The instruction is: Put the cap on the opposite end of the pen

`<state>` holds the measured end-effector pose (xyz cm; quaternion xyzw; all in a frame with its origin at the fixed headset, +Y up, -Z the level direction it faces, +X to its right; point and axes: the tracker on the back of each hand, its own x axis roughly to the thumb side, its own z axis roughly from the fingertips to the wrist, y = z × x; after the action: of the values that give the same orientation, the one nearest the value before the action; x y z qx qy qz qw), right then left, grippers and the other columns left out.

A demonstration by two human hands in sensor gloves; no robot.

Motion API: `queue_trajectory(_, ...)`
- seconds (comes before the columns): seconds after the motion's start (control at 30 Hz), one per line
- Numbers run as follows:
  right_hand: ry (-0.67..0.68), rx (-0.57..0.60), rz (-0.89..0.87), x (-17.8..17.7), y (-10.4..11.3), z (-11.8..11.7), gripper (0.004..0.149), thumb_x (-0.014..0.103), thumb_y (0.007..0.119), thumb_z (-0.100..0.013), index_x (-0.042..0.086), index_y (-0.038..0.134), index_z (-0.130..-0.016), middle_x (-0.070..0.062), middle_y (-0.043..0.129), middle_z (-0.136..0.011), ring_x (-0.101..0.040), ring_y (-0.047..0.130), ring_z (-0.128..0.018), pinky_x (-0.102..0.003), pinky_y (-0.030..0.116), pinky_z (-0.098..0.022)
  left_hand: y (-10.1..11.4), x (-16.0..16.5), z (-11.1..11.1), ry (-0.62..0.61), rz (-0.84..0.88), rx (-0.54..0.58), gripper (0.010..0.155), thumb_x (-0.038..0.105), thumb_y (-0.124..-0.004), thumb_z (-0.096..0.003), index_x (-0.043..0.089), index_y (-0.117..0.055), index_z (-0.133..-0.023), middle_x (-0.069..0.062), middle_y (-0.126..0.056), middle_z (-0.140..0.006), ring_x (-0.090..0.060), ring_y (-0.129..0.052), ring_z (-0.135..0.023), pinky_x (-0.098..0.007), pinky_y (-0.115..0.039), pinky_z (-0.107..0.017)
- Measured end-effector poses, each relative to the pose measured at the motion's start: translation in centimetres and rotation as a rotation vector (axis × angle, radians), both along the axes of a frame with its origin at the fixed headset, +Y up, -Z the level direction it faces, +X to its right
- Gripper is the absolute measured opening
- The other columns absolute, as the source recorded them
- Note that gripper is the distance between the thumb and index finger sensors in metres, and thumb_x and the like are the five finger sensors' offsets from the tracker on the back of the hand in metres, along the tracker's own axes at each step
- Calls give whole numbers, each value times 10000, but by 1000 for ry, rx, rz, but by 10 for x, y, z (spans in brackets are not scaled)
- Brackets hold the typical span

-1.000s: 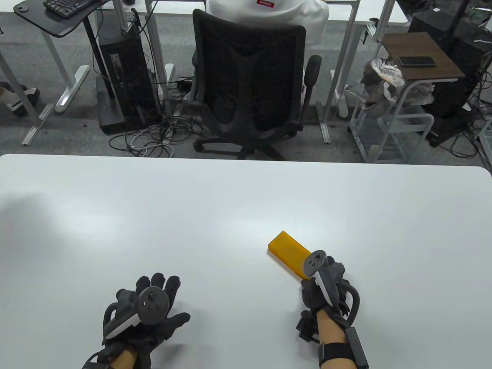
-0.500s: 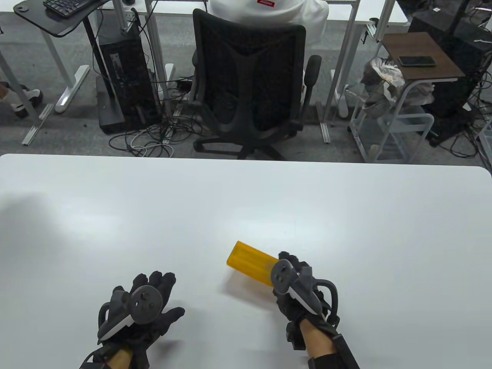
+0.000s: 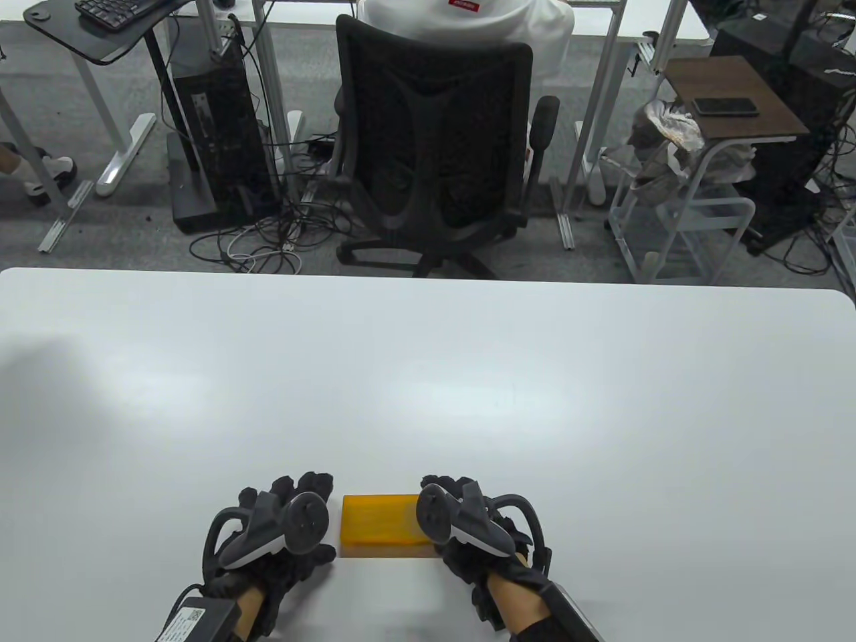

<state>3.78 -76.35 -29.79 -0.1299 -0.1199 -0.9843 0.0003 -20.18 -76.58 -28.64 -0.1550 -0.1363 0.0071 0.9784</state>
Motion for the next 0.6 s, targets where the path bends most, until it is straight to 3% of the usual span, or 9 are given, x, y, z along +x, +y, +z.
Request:
queue_trajectory(0.17, -3, -7, -12, 2, -1, 0, 880, 350, 894, -332, 278, 413, -1066, 28, 597, -1133, -307, 628, -1060, -438, 803, -654, -8, 15, -6, -60, 66, 25, 965, 467, -889, -419, 218, -291, -1134, -62, -436, -1246, -430, -487, -1154, -805, -326, -710)
queue_trajectory(0.27, -14, -15, -38, 3, -1, -1, 876, 346, 903, -327, 284, 432, -1062, 36, 610, -1125, -297, 631, -1061, -489, 754, -689, -9, 20, -6, -80, 84, 62, 918, 430, -890, -413, 197, -369, -1131, -89, -548, -1214, -376, -577, -1119, -791, -363, -715)
queue_trajectory(0.43, -20, -46, -72, 5, 4, -6, 890, 345, 919, -307, 239, 459, -1062, 11, 661, -1101, -295, 680, -1045, -499, 770, -678, -13, 15, -8, -46, 157, -3, 959, 403, -892, -407, 187, -312, -1140, -87, -513, -1234, -287, -561, -1048, -779, -321, -732)
queue_trajectory(0.53, -108, -256, -288, 22, 10, -22, 874, 322, 912, -318, 214, 466, -1062, -6, 660, -1101, -285, 632, -1065, -516, 755, -682, -14, 13, -9, -26, 168, -19, 1002, 402, -890, -407, 185, -243, -1141, -69, -500, -1239, -260, -582, -984, -778, -310, -733)
queue_trajectory(0.6, -220, -471, -563, 44, 11, -39, 744, 317, 866, -361, 278, 560, -1037, 22, 674, -1102, -270, 583, -1088, -554, 680, -718, -15, 10, -9, 4, 211, -40, 1070, 401, -904, -407, 161, -149, -1127, -71, -492, -1238, -249, -565, -987, -778, -304, -733)
